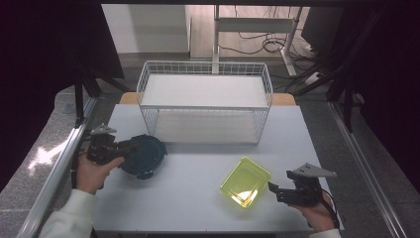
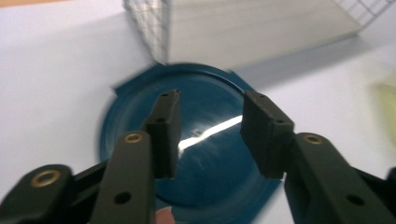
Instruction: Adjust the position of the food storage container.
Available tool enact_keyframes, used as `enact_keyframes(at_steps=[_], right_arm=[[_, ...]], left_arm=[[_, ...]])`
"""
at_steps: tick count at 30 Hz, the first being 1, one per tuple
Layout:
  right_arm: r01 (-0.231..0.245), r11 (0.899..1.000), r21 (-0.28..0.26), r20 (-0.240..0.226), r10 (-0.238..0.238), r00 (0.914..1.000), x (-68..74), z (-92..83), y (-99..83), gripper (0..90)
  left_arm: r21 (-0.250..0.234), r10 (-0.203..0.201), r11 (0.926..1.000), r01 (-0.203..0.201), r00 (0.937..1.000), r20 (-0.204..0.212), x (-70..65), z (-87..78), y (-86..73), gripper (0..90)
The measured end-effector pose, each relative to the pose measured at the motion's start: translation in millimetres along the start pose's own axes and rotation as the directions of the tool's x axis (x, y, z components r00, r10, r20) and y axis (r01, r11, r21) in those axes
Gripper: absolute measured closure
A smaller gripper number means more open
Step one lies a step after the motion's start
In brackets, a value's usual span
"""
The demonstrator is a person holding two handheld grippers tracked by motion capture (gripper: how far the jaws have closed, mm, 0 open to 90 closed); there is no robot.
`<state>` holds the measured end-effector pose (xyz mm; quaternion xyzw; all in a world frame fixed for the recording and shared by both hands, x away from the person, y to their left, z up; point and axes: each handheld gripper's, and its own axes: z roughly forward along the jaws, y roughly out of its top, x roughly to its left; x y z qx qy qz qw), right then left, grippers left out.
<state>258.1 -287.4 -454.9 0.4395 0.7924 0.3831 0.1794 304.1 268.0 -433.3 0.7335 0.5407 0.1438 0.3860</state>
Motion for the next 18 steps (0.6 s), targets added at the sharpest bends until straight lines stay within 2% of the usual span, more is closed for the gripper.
enact_keyframes(at_steps=[3,4,5,10,14,18], right_arm=[[0.003,1.000,0.001,0.002,-0.003,1.0000,-0.1,1.4,0.9,19.4],[0.005,1.000,0.004,0.002,-0.005,1.0000,-0.2,2.5,0.7,19.4],[0.004,1.000,0.007,0.003,-0.004,1.0000,0.0,2.9,0.5,19.4],[0.003,1.000,0.007,0.005,-0.003,1.0000,-0.5,2.2,-0.4,19.4],[0.004,1.000,0.006,0.008,-0.004,1.0000,-0.3,1.0,-1.5,19.3],[0.003,1.000,0.007,0.011,-0.003,0.9999,-0.4,0.9,-2.5,19.2]], left_arm=[[0.018,-0.011,0.9998,0.011,0.9999,-0.011,22.3,8.2,13.8,65.9],[0.018,-0.011,0.9998,0.011,0.9999,-0.011,22.3,8.2,13.8,68.4],[0.027,-0.018,0.9995,0.019,0.9997,-0.015,31.6,11.8,20.2,70.8],[0.080,-0.024,0.9964,0.027,0.9989,-0.040,50.0,23.2,36.1,85.0],[0.151,0.014,0.9886,-0.003,0.9974,-0.070,58.7,34.6,43.6,89.7],[0.220,0.067,0.9745,-0.043,0.9927,-0.100,62.3,50.5,45.8,90.0]])
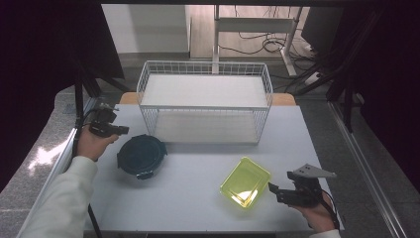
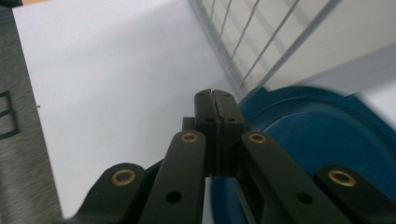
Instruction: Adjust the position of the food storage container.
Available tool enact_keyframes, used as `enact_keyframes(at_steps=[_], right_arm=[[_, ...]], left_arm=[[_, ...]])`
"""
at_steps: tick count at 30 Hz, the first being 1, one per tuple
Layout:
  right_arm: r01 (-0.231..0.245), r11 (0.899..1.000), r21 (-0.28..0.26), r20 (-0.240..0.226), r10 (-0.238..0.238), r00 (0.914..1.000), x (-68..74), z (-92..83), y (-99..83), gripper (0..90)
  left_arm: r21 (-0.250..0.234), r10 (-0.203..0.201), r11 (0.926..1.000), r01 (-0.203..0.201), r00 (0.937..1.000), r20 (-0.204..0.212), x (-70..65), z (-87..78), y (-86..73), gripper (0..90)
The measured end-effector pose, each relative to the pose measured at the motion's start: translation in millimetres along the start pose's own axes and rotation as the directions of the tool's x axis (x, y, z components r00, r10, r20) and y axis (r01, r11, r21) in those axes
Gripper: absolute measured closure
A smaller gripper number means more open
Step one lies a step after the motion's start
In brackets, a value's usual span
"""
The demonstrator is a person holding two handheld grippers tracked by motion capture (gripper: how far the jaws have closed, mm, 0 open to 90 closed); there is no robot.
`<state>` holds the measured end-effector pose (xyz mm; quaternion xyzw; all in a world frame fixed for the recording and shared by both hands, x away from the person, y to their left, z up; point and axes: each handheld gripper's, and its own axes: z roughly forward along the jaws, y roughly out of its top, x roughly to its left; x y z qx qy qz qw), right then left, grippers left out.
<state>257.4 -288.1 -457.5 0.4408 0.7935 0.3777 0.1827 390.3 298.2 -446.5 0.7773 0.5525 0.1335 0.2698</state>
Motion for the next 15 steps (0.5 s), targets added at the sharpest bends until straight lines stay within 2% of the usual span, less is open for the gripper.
enact_keyframes(at_steps=[3,5,9,12,15], right_arm=[[0.001,1.000,-0.002,0.000,-0.001,1.0000,-0.5,0.3,0.2,19.2],[0.003,1.000,0.002,0.000,-0.003,1.0000,-1.0,1.0,0.2,19.2],[0.003,1.000,0.006,0.000,-0.003,1.0000,-1.1,2.5,0.2,19.1],[0.005,1.000,0.012,0.001,-0.005,1.0000,-0.8,3.7,-0.1,19.1],[0.005,1.000,0.014,0.004,-0.005,1.0000,-0.7,4.0,-0.4,19.1]], left_arm=[[0.063,0.029,0.9977,-0.027,0.9990,-0.033,0.7,16.0,0.2,90.0],[0.089,0.047,0.9951,-0.044,0.9984,-0.030,1.2,23.7,-0.1,90.0],[0.106,0.059,0.9927,-0.057,0.9981,-0.016,2.4,28.5,-0.7,90.0],[0.131,0.095,0.9868,-0.095,0.9955,0.006,2.6,31.0,-2.9,90.0],[0.128,0.093,0.9873,-0.094,0.9955,0.013,3.3,30.9,-3.4,90.0]])
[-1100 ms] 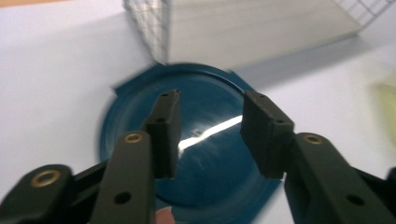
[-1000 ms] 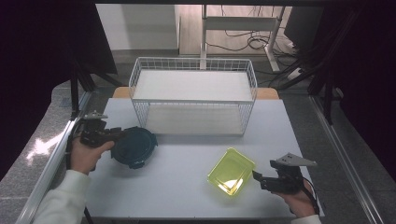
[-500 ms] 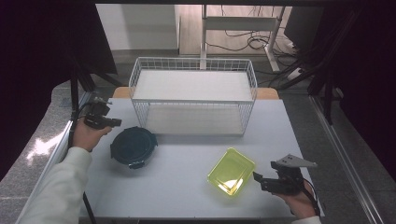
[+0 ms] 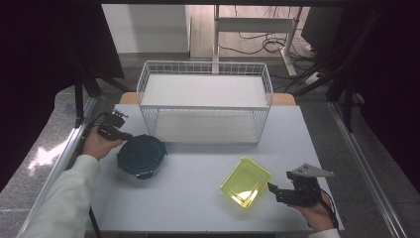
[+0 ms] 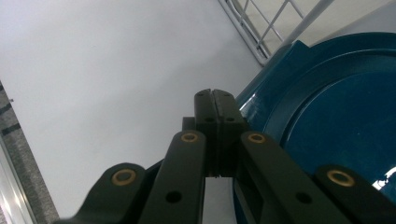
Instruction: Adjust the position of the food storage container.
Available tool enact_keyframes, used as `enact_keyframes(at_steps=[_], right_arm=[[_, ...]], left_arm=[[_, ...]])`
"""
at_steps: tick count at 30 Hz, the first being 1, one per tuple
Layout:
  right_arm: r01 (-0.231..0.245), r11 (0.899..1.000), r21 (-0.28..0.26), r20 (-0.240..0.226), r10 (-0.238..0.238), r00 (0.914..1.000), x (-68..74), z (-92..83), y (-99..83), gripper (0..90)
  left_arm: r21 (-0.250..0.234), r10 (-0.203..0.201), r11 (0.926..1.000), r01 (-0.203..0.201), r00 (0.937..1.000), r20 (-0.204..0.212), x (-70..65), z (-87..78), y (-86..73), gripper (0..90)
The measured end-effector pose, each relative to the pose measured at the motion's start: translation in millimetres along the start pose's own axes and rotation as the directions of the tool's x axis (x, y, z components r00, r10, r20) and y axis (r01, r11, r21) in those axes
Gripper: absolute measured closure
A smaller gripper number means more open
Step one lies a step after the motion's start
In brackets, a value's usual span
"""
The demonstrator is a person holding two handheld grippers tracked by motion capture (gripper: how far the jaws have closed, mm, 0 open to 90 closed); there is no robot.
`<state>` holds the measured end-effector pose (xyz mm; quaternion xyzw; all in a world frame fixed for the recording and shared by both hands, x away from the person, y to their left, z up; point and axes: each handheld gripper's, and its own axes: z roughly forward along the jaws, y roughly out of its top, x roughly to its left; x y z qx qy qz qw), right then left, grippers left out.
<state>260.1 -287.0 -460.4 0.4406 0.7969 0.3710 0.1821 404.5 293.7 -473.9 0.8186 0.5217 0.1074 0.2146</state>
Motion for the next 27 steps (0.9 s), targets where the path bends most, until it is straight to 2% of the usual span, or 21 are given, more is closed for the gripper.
enact_keyframes(at_steps=[8,11,14,17,20,22,27], right_arm=[[0.003,1.000,0.001,-0.001,-0.003,1.0000,1.4,0.6,0.4,19.1],[0.003,1.000,0.000,0.000,-0.003,1.0000,1.5,0.7,0.9,19.1],[0.004,1.000,0.001,0.000,-0.004,1.0000,2.2,1.2,1.3,19.1],[0.008,1.000,0.001,-0.001,-0.008,1.0000,3.0,1.5,1.9,19.1],[0.010,1.000,0.001,-0.003,-0.010,0.9999,3.9,2.3,2.1,19.1],[0.011,1.000,0.002,-0.004,-0.011,0.9999,4.3,2.4,2.2,19.1],[0.014,1.000,-0.001,-0.006,-0.014,0.9999,5.8,2.2,2.7,19.1]], left_arm=[[-0.013,-0.004,0.9999,0.004,0.9999,0.016,0.8,0.6,-1.4,90.0],[-0.010,0.006,0.9999,-0.006,0.9999,0.014,-0.6,0.3,-1.6,90.0],[-0.004,0.041,0.9992,-0.041,0.9990,0.018,-5.7,-0.5,-1.6,90.0],[-0.006,0.053,0.9986,-0.053,0.9983,0.023,-11.0,-0.7,-2.2,90.0],[-0.019,0.047,0.9987,-0.046,0.9981,0.039,-15.9,-0.6,-4.8,90.0],[-0.017,0.054,0.9984,-0.053,0.9976,0.043,-16.7,-1.1,-5.5,90.0],[-0.019,0.083,0.9965,-0.082,0.9955,0.047,-28.6,-2.5,-8.1,90.0]])
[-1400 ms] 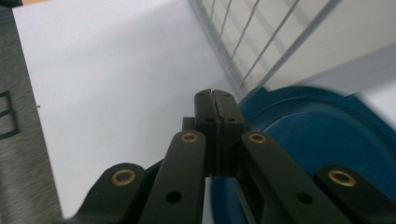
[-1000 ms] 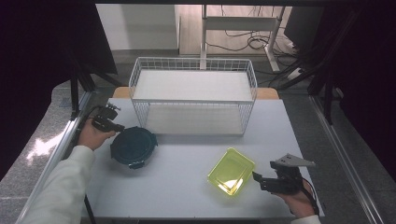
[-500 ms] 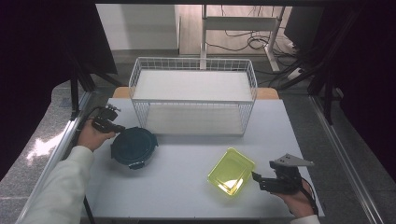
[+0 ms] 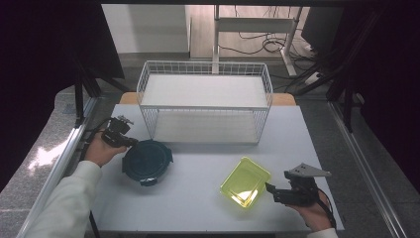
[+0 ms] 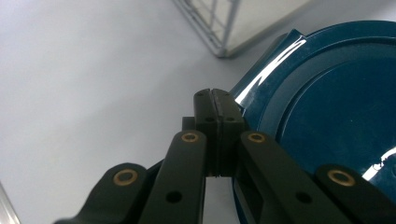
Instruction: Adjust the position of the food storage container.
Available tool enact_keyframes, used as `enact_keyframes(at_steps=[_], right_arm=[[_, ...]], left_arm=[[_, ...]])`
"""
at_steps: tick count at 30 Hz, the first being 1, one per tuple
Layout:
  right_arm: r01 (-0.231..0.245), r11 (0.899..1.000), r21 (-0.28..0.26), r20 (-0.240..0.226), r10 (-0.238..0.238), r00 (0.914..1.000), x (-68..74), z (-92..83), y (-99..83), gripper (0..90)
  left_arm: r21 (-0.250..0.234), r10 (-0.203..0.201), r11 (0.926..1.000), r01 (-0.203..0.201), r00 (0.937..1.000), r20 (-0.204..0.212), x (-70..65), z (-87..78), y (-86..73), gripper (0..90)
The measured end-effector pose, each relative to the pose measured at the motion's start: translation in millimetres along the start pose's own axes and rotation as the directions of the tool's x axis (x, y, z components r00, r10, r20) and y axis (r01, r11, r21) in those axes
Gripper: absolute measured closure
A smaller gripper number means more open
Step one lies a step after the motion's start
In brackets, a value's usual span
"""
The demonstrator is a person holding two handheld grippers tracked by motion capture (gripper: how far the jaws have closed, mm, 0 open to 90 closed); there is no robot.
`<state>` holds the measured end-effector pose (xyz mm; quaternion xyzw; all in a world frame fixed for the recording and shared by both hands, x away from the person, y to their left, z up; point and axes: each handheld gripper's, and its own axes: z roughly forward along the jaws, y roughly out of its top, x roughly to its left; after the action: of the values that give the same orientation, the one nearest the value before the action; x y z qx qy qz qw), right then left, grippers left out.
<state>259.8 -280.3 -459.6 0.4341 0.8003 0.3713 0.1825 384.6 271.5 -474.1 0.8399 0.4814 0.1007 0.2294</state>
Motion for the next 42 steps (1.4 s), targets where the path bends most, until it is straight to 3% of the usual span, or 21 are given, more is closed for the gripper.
enact_keyframes(at_steps=[9,11,13,27,42], right_arm=[[0.002,1.000,-0.005,0.002,-0.002,1.0000,1.2,-0.1,1.8,19.1],[0.002,1.000,-0.005,0.004,-0.002,1.0000,1.1,-0.2,1.9,19.1],[0.004,1.000,-0.009,0.007,-0.004,1.0000,1.7,-1.3,2.4,19.1],[-0.003,1.000,-0.019,0.010,0.004,0.9999,2.8,-3.2,4.3,19.1],[-0.010,1.000,-0.025,0.013,0.010,0.9999,2.1,-4.1,5.4,19.0]], left_arm=[[-0.018,0.048,0.9987,-0.048,0.9977,0.048,-27.2,3.0,1.4,90.0],[-0.019,0.050,0.9986,-0.049,0.9975,0.050,-29.8,3.2,1.6,90.0],[-0.023,0.047,0.9987,-0.045,0.9959,0.078,-38.3,4.0,1.1,90.0],[-0.021,0.112,0.9936,-0.111,0.9876,0.110,-72.8,6.0,4.3,90.0],[-0.024,0.183,0.9831,-0.182,0.9693,0.164,-112.8,8.5,7.2,90.0]])
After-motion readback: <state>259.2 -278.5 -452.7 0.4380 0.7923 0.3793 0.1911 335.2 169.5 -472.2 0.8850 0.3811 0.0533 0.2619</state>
